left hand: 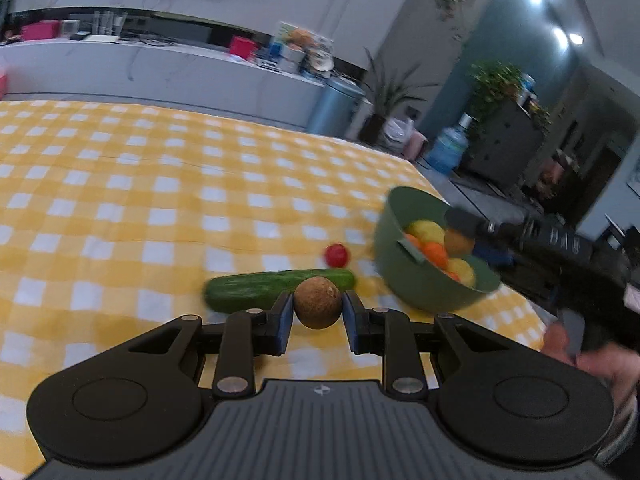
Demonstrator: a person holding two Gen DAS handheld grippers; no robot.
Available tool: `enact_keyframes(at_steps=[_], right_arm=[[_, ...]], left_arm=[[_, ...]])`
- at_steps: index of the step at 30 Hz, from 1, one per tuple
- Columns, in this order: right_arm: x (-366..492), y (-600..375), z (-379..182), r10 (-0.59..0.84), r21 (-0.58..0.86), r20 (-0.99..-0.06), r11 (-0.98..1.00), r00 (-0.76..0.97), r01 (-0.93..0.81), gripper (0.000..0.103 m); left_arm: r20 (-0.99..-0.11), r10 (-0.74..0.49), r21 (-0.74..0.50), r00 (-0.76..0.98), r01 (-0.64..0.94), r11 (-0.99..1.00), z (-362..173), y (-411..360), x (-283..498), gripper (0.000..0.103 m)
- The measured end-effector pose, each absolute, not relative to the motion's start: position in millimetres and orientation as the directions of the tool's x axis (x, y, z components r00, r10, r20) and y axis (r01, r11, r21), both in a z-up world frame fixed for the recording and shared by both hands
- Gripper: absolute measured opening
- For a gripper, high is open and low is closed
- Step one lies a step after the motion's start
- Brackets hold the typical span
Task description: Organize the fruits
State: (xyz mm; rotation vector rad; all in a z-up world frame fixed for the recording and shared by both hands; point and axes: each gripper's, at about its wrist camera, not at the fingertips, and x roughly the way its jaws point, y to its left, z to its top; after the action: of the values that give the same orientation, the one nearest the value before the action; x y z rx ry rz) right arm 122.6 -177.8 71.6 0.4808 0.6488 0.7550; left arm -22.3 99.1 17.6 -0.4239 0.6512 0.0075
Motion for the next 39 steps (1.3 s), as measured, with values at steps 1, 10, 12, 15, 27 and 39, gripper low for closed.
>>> enact_keyframes(at_steps=[1,10,12,15,27,39], right_arm=[[128.2,-186.8,70.6,0.750,0.647,-0.345,0.626,0.565,-0.436,0.019],[179.8,-222.2,53.8,0.685,0.799,-0.360,0.577,0.634,-0.169,0.019],[184.9,-217.4,52.2,0.685,0.790,-0.379,0.590,0.622,-0.169,0.019],[190.3,-208.7,46.5,0.687,0.771,-0.420,0.615,0.593,-0.167,0.019],[190.2,-205.6,40.3,0.698,0.759,-0.437,0.625,0.567,-0.184,0.019],[191.2,-205.5,38.0,0.702,0.770,-0.440,0.616,0.560,-0.167,0.019]], left_arm=[[-0.592,-0.132,-0.374,0.795,-0.126,0.919,19.7,94.8,-18.3,0.029],[-0.574,-0.191,-0.407,0.796,-0.075,0.910,20.9,63.0,17.3,0.029],[-0.639,-0.160,-0.348,0.752,-0.098,0.932,14.5,55.5,23.2,0.029],[-0.719,-0.102,-0.280,0.688,-0.151,0.948,3.8,53.8,25.5,0.029],[-0.793,-0.033,-0.292,0.608,-0.331,0.897,-22.5,92.8,26.9,0.030],[-0.810,0.041,-0.239,0.585,-0.394,0.888,-21.1,103.3,20.9,0.030]])
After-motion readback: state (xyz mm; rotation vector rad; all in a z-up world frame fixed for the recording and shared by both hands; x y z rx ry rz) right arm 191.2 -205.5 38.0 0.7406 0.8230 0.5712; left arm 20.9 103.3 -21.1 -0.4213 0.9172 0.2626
